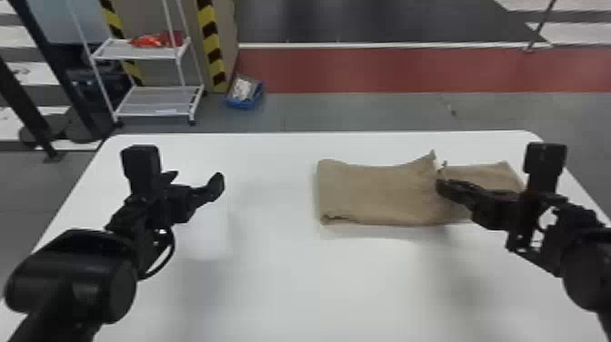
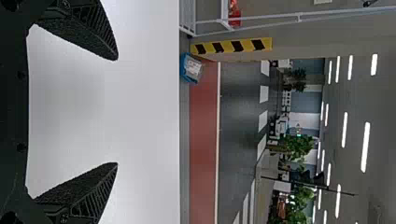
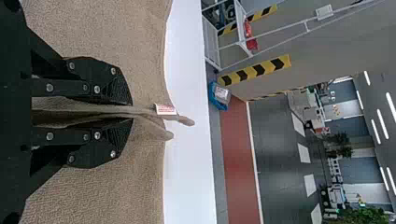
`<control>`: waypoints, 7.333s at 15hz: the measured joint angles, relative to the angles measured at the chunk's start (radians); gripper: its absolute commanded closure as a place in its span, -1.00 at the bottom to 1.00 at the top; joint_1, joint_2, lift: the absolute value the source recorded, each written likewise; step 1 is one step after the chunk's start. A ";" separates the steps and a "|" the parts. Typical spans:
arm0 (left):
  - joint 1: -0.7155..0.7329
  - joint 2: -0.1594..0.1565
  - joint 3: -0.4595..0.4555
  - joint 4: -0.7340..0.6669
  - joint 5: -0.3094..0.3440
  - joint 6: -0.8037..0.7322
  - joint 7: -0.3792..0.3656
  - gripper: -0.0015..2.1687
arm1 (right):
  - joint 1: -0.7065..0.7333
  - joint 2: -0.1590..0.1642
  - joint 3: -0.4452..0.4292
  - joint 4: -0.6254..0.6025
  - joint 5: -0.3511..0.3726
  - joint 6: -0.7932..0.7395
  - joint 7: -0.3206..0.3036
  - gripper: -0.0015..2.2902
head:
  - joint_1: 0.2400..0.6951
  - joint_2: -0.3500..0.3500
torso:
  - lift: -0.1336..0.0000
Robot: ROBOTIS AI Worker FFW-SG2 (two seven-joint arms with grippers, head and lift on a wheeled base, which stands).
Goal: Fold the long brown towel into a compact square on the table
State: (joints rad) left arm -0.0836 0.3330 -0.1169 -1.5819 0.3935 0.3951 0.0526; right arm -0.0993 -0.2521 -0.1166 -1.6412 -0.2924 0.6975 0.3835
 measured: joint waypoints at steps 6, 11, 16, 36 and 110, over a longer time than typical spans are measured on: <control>0.013 0.000 0.004 -0.060 -0.010 0.083 0.010 -0.93 | 0.069 -0.041 -0.144 -0.120 -0.131 0.018 0.005 -0.18 | 1.00 -0.13 | -0.92; 0.015 0.000 0.004 -0.065 -0.010 0.092 0.012 -0.93 | 0.040 -0.116 -0.215 0.027 -0.139 -0.028 0.067 -0.18 | 1.00 -0.35 | -0.92; 0.015 -0.003 0.001 -0.064 -0.015 0.100 0.012 -0.93 | 0.002 -0.111 -0.190 0.116 -0.090 -0.121 0.101 -0.18 | 1.00 -0.36 | -0.92; 0.021 -0.001 0.002 -0.064 -0.016 0.114 0.012 -0.93 | -0.126 -0.157 -0.203 0.355 0.022 -0.252 0.141 -0.90 | 1.00 -0.52 | -0.92; 0.163 -0.069 -0.197 -0.405 -0.033 0.438 0.102 0.21 | 0.206 -0.107 -0.416 0.221 -0.083 -0.593 0.189 -0.85 | 1.00 -1.00 | -0.92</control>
State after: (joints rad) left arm 0.0797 0.2638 -0.3141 -1.9868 0.3609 0.8328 0.1548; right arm 0.1070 -0.3595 -0.5328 -1.4206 -0.3758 0.1047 0.5721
